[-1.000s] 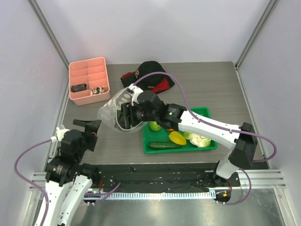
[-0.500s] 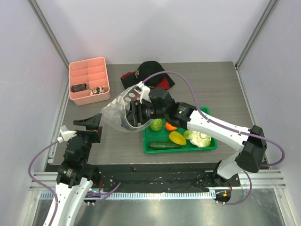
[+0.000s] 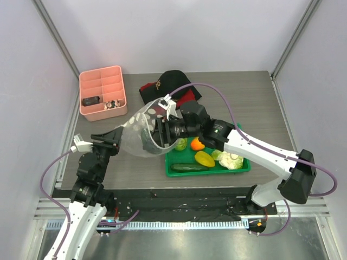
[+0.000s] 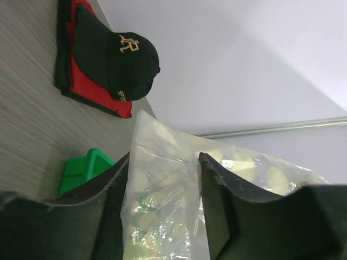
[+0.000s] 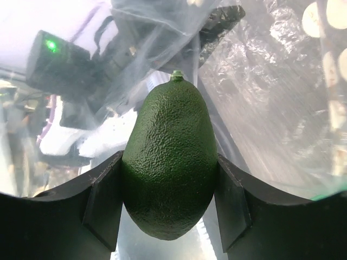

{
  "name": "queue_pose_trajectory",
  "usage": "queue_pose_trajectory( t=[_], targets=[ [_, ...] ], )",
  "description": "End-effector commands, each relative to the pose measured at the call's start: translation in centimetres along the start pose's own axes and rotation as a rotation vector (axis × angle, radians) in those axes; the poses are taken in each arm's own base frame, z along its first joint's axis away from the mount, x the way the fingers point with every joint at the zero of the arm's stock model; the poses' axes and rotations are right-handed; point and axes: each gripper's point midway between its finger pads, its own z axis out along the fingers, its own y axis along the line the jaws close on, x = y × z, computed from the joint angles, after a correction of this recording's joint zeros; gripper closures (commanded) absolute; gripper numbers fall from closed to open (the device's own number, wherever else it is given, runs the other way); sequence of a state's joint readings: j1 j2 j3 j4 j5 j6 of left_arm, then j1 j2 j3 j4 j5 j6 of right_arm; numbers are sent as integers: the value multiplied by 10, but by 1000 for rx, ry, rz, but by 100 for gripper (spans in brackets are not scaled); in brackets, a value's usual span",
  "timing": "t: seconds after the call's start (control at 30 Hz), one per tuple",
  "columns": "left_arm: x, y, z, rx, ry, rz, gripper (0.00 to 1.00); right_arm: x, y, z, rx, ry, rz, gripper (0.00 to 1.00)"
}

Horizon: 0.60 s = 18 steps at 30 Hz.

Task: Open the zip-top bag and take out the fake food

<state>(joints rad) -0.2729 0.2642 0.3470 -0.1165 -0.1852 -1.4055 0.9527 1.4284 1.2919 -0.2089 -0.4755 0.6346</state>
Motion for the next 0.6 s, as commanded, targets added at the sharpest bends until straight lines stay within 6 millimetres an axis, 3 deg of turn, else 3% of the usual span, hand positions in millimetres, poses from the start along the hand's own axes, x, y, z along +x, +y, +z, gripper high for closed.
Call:
queue_pose_trajectory(
  t=[0.0,0.07,0.1,0.13,0.23,0.33,0.4,0.43,0.47,0.57],
  targets=[
    [-1,-12,3,56,-6,50,62,-16,26,-18,-84,-60,-47,99],
    [-3,-12,3,47,-12,130,80,-16,21,-19,-66,-67,-49,99],
    [-3,-3,3,1,-7,167,94,-17,20,-21,-61,-79,-62,99],
    [-5,6,3,-50,-12,195,99,-23,22,-23,-62,-111,-82,99],
    [-17,21,-2,-166,-49,230,99,-30,28,-32,-93,-195,-147,99],
    [-19,31,-5,-208,-62,227,99,-37,21,-36,-42,-241,-205,99],
    [-26,36,-6,-228,-99,235,99,-45,6,-38,59,-261,-198,99],
    [-29,45,-8,-264,-113,246,100,-36,-11,-38,138,-210,-192,99],
    [-33,50,-10,-293,-131,258,100,-46,-22,-44,228,-246,-188,99],
    [-54,67,-19,-405,-222,315,99,-36,-58,-57,414,-228,-137,99]
  ],
)
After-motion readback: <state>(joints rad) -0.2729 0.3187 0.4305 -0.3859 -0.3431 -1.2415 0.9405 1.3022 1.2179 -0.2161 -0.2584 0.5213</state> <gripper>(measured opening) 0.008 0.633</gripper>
